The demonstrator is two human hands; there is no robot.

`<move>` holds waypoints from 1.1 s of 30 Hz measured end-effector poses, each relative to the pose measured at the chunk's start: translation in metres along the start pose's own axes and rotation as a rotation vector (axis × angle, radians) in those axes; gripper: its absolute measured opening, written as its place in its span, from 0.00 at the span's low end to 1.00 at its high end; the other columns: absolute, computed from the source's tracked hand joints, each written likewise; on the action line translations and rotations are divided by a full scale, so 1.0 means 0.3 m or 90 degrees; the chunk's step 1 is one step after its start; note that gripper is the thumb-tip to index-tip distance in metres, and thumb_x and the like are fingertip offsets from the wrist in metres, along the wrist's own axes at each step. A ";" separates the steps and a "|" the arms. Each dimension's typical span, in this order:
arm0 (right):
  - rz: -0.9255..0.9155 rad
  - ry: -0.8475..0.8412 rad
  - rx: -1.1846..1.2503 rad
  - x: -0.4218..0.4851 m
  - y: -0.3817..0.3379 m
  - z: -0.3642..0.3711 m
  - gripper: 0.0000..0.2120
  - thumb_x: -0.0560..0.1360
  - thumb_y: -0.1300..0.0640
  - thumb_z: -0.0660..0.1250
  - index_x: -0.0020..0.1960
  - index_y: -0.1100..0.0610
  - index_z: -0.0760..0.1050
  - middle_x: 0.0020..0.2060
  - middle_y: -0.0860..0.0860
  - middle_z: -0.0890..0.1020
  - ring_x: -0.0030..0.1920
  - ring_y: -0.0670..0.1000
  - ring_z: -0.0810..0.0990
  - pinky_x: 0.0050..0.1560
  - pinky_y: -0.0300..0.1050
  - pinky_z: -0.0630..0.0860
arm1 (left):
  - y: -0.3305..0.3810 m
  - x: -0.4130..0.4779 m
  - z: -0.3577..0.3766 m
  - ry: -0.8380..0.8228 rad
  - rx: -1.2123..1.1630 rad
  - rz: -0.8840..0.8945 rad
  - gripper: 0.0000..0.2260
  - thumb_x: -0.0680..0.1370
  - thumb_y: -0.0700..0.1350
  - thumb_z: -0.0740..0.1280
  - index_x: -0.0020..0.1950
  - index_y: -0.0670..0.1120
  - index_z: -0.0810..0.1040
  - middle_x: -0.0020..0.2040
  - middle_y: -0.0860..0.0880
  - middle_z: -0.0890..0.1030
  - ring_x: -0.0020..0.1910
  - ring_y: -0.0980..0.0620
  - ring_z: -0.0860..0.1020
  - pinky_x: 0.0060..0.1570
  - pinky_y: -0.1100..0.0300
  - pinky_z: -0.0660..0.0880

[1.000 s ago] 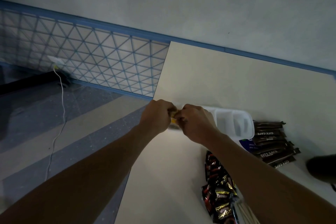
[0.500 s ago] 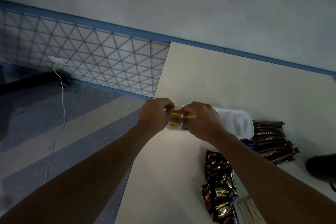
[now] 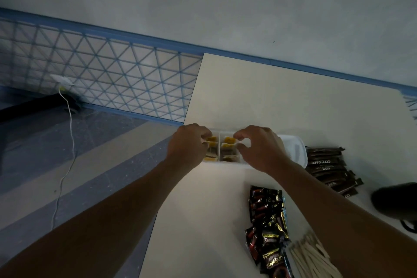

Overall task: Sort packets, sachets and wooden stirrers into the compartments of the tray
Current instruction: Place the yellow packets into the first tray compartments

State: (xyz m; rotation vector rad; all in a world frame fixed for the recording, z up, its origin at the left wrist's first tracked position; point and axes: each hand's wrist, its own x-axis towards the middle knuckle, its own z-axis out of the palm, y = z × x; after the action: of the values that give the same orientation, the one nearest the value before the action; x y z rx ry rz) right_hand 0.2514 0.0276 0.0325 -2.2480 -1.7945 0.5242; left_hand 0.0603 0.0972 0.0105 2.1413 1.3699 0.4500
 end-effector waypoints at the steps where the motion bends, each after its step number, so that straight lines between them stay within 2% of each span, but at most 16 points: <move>1: -0.005 -0.004 -0.007 0.000 -0.007 0.008 0.12 0.75 0.54 0.69 0.57 0.46 0.82 0.55 0.42 0.83 0.54 0.49 0.81 0.50 0.43 0.75 | 0.006 0.004 0.000 -0.005 0.018 0.007 0.13 0.74 0.41 0.71 0.58 0.49 0.83 0.52 0.50 0.84 0.48 0.50 0.81 0.47 0.57 0.78; 5: -0.003 -0.018 -0.036 0.006 -0.036 0.040 0.11 0.73 0.58 0.69 0.53 0.48 0.82 0.52 0.46 0.83 0.51 0.53 0.81 0.50 0.47 0.78 | 0.022 0.015 0.019 -0.049 0.079 0.035 0.07 0.77 0.45 0.70 0.54 0.50 0.84 0.46 0.48 0.85 0.43 0.49 0.82 0.42 0.58 0.80; 9: -0.003 -0.035 -0.086 0.015 -0.039 0.064 0.07 0.72 0.61 0.67 0.46 0.50 0.80 0.46 0.47 0.81 0.46 0.55 0.80 0.41 0.44 0.72 | 0.024 0.013 0.042 -0.045 0.107 0.020 0.06 0.78 0.49 0.69 0.53 0.52 0.84 0.43 0.50 0.84 0.39 0.54 0.77 0.38 0.63 0.72; 15: -0.019 0.018 -0.070 0.029 -0.026 0.050 0.10 0.73 0.59 0.65 0.50 0.49 0.83 0.46 0.47 0.82 0.46 0.54 0.79 0.40 0.43 0.70 | 0.023 0.031 0.038 -0.009 0.096 0.012 0.07 0.75 0.44 0.69 0.49 0.52 0.85 0.42 0.50 0.84 0.42 0.49 0.80 0.39 0.56 0.79; 19: -0.024 0.048 -0.063 0.031 -0.018 0.034 0.10 0.72 0.58 0.67 0.49 0.47 0.83 0.45 0.45 0.82 0.44 0.52 0.80 0.39 0.42 0.71 | 0.029 0.042 0.022 0.024 0.094 0.031 0.08 0.75 0.41 0.68 0.49 0.52 0.85 0.43 0.50 0.84 0.40 0.50 0.80 0.35 0.61 0.72; 23: -0.025 0.057 -0.058 0.030 -0.014 0.033 0.09 0.73 0.57 0.67 0.49 0.47 0.83 0.45 0.44 0.82 0.43 0.51 0.80 0.39 0.42 0.72 | 0.032 0.040 0.021 0.036 0.087 0.041 0.09 0.76 0.41 0.68 0.50 0.52 0.85 0.44 0.51 0.85 0.42 0.51 0.80 0.36 0.60 0.75; 25: -0.021 0.045 -0.056 0.028 -0.013 0.040 0.10 0.73 0.57 0.67 0.50 0.46 0.83 0.46 0.44 0.83 0.45 0.51 0.80 0.41 0.43 0.74 | 0.027 0.030 0.026 0.011 0.076 0.031 0.09 0.76 0.41 0.68 0.50 0.52 0.85 0.45 0.51 0.85 0.43 0.50 0.81 0.39 0.57 0.79; 28: -0.017 0.024 -0.048 0.023 -0.010 0.049 0.11 0.73 0.58 0.68 0.53 0.47 0.82 0.49 0.44 0.83 0.46 0.50 0.81 0.43 0.44 0.77 | 0.029 0.013 0.029 -0.009 0.054 0.029 0.09 0.77 0.43 0.69 0.55 0.50 0.85 0.49 0.50 0.86 0.44 0.50 0.82 0.43 0.57 0.80; 33: -0.014 0.026 -0.046 0.016 -0.003 0.038 0.11 0.74 0.57 0.68 0.55 0.48 0.82 0.49 0.44 0.83 0.46 0.49 0.80 0.41 0.41 0.72 | 0.022 0.012 0.014 -0.011 0.038 0.035 0.11 0.75 0.40 0.69 0.56 0.50 0.84 0.50 0.49 0.86 0.45 0.49 0.82 0.45 0.54 0.81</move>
State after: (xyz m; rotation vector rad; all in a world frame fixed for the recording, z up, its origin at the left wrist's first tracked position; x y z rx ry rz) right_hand 0.2469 0.0320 0.0217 -2.2653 -1.8448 0.4121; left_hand 0.0689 0.0970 0.0113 2.2305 1.3318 0.4159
